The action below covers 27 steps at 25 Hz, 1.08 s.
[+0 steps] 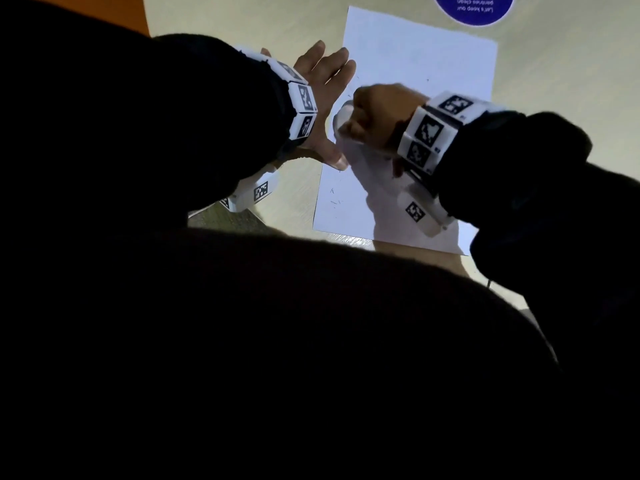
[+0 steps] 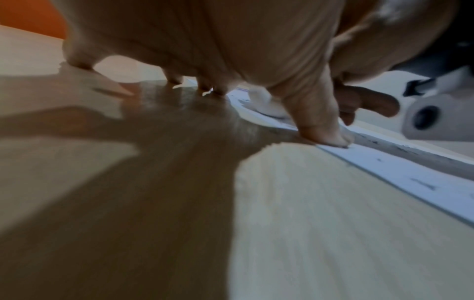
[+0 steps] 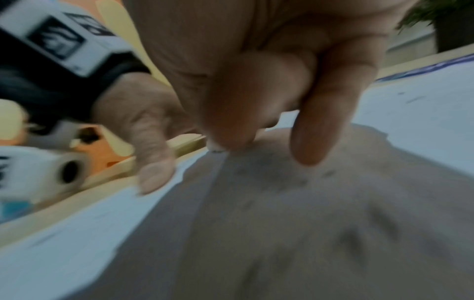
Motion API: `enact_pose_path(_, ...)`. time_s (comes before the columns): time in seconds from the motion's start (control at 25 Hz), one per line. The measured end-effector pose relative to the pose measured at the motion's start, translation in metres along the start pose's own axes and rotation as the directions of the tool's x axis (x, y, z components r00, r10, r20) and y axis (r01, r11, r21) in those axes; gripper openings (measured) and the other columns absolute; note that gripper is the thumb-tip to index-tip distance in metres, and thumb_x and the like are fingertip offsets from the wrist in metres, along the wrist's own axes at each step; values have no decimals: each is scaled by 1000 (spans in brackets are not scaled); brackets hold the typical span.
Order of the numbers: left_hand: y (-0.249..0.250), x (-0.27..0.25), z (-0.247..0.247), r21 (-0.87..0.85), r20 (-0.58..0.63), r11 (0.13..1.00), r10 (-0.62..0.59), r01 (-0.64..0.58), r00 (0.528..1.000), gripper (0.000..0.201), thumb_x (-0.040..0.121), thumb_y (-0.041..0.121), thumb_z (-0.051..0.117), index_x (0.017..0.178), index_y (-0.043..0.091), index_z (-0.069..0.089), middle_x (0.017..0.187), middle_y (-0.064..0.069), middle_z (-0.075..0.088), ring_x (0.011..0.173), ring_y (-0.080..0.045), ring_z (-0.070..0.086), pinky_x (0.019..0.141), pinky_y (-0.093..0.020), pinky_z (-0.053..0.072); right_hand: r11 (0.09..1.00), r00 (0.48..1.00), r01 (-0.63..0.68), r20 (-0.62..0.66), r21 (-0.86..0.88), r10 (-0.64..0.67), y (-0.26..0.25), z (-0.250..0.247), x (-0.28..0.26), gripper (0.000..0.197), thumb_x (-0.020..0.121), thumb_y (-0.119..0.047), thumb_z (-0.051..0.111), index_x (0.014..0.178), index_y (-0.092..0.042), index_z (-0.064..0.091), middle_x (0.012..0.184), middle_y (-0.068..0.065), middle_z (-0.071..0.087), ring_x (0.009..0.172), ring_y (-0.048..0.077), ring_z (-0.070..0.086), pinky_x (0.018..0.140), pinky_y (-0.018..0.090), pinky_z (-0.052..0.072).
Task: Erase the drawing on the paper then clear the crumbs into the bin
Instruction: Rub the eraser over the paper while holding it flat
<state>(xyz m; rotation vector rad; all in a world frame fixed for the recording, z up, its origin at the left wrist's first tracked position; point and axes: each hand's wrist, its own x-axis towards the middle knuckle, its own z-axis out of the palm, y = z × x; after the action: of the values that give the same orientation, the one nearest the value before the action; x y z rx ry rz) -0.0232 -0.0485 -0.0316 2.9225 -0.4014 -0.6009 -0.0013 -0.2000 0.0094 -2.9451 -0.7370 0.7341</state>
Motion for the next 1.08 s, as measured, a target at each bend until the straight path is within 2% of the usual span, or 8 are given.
enact_pose_path(0.12, 1, -1, 0, -30, -8, 1000, 5, -5, 1000, 132, 58, 78, 66, 154, 20, -3, 161, 2, -7, 148, -22, -9, 107, -67, 5, 990, 992, -108, -55, 93, 113, 5, -9, 9, 37, 89, -42, 43, 68, -11, 40, 69, -2, 42, 71, 23, 46, 70, 29, 29)
enact_pose_path(0.2, 1, -2, 1, -24, -26, 1000, 0, 0, 1000, 131, 58, 78, 66, 154, 19, -1, 162, 2, -6, 148, -22, -9, 107, -68, 4, 993, 991, -96, -81, 75, 102, 3, 2, 2, 32, 89, -38, 42, 79, -7, 45, 78, 2, 47, 72, 23, 42, 70, 29, 28)
enact_pose_path(0.28, 1, -1, 1, -14, -23, 1000, 0, -1, 1000, 132, 58, 79, 65, 154, 19, -2, 162, 2, -7, 148, -22, -9, 107, -67, 5, 999, 999, -27, -26, 20, 27, 3, 9, -7, 28, 93, -33, 47, 102, -7, 53, 91, 6, 52, 83, 23, 46, 71, 30, 30)
enact_pose_path(0.36, 0, 0, 1, 2, -4, 1000, 6, -6, 1000, 132, 58, 82, 62, 153, 20, -4, 161, 3, -9, 147, -22, -10, 107, -67, 5, 998, 998, -48, -36, 39, 50, 12, -1, -2, 34, 92, -35, 48, 110, -7, 53, 103, 11, 57, 92, 25, 51, 72, 30, 32)
enact_pose_path(0.48, -2, 2, 1, -9, 2, 1000, 4, -4, 1000, 133, 57, 82, 62, 153, 21, -6, 161, 3, -10, 147, -21, -11, 108, -66, 5, 991, 993, -100, -48, 92, 104, 19, -7, -2, 35, 91, -37, 49, 111, -9, 53, 109, 12, 59, 96, 27, 53, 73, 30, 31)
enact_pose_path(0.64, -1, 1, 2, -7, -4, 1000, 8, -8, 1000, 133, 56, 82, 62, 153, 20, -5, 161, 3, -10, 147, -21, -11, 107, -66, 6, 995, 998, -65, 4, 78, 65, 17, 4, -20, 29, 91, -34, 51, 105, -9, 55, 90, 4, 52, 84, 23, 48, 68, 29, 29)
enact_pose_path(0.84, -1, 2, 1, 3, 6, 1000, 2, -2, 1000, 134, 54, 85, 60, 153, 22, -7, 161, 5, -10, 147, -20, -11, 104, -70, 6, 990, 992, -106, -55, 90, 112, 18, -3, -12, 31, 92, -31, 49, 109, -7, 55, 101, 10, 58, 98, 28, 56, 70, 29, 30)
enact_pose_path(1.08, 4, -1, -3, -4, 25, 1000, -6, 6, 1000, 131, 59, 81, 62, 153, 21, -7, 161, 3, -11, 147, -20, -12, 106, -69, 5, 987, 991, -119, -43, 107, 124, 13, -1, -14, 26, 89, -36, 52, 101, -12, 54, 89, 2, 52, 85, 24, 50, 69, 30, 31)
